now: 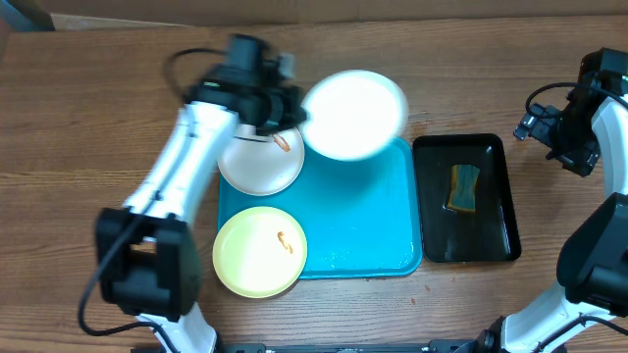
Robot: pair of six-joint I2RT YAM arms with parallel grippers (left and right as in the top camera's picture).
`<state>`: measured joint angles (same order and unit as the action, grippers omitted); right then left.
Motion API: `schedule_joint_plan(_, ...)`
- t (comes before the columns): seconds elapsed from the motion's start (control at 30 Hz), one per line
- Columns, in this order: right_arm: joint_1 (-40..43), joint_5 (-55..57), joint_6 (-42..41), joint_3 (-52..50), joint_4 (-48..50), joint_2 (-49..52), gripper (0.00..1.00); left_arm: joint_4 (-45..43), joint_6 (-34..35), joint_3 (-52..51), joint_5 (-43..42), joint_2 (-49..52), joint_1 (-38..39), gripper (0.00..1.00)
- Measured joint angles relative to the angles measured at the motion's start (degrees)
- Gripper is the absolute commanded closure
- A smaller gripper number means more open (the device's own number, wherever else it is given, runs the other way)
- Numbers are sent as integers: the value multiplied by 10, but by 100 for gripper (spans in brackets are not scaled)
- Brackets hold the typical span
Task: Clean dirty plates on tray and stack at the side
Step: 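Move the white plate left and set it on the table's left side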
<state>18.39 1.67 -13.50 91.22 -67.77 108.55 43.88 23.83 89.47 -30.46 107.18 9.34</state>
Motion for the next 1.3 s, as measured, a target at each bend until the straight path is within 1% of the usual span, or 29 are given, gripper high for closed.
schedule_joint_plan(0.1, 0, 0, 0, 0, 0, 0, 0, 36, -4, 0, -27, 0, -108, 96)
schedule_joint_plan(0.2, 0, 0, 0, 0, 0, 0, 0, 69, -10, 0, -26, 0, -204, 96)
schedule_joint_plan(0.27, 0, 0, 0, 0, 0, 0, 0, 84, -15, 0, -15, 0, -249, 96)
schedule_joint_plan(0.43, 0, 0, 0, 0, 1, 0, 0, 100, -17, 0, 51, 0, -345, 96)
schedule_joint_plan(0.57, 0, 0, 0, 0, 0, 0, 0, 94, -15, -14, 123, 0, -388, 96)
schedule_joint_plan(0.73, 0, 0, 0, 0, 0, 0, 0, 44, 2, -65, 197, 0, -398, 96)
schedule_joint_plan(0.87, 0, 0, 0, 0, 0, 0, 0, 4, 7, -103, 223, 0, -398, 96)
schedule_joint_plan(1.03, 0, 0, 0, 0, 0, 0, 0, -13, 13, -112, 247, 0, -398, 96)
schedule_joint_plan(1.07, 0, 0, 0, 0, 1, 0, 0, -15, 14, -112, 251, 0, -398, 91)
schedule_joint_plan(1.1, 0, 0, 0, 0, 0, 0, 0, -16, 14, -112, 254, 0, -398, 81)
schedule_joint_plan(1.13, 0, 0, 0, 0, 0, 0, 0, -15, 16, -112, 257, 0, -398, 54)
schedule_joint_plan(1.17, 0, 0, 0, 0, 1, 0, 0, -16, 18, -112, 259, 0, -398, 32)
schedule_joint_plan(1.2, 0, 0, 0, 0, 0, 0, 0, -15, 16, -112, 261, 0, -398, 17)
schedule_joint_plan(1.23, 0, 0, 0, 0, 0, 0, 0, -15, 16, -112, 260, 0, -398, 8)
schedule_joint_plan(1.3, 0, 0, 0, 0, 1, 0, 0, -7, 16, -112, 259, 0, -398, 2)
